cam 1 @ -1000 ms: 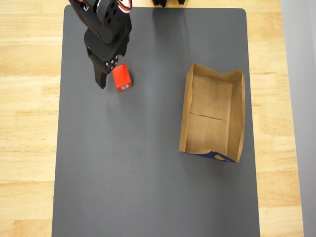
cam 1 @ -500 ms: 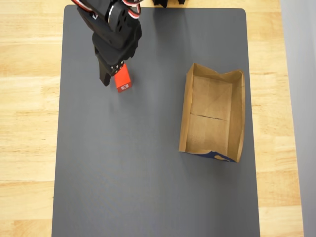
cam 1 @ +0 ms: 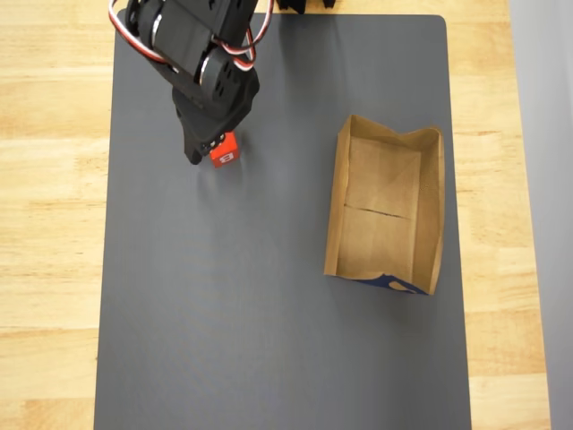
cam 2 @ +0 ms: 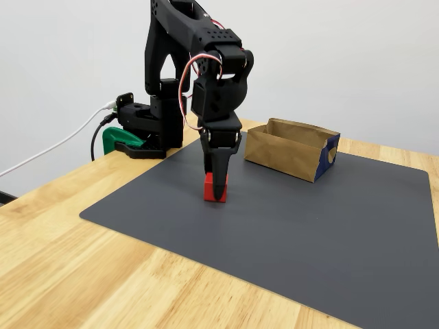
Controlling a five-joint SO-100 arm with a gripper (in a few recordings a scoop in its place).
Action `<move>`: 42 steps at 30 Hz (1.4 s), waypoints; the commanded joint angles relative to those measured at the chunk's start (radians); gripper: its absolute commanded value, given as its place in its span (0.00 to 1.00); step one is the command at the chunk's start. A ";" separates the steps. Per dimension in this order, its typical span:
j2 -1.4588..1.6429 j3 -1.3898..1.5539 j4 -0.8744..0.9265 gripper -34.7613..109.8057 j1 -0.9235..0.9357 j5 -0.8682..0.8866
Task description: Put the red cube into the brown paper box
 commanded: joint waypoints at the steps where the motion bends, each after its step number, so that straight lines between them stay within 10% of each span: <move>1: 0.000 -0.043 -0.005 0.43 0.017 0.003; 9: -0.018 -0.066 -0.025 0.24 0.037 0.008; 20: 0.163 -0.049 -0.003 0.24 -0.003 -0.078; 42: 0.900 0.334 -0.308 0.24 -0.433 -0.778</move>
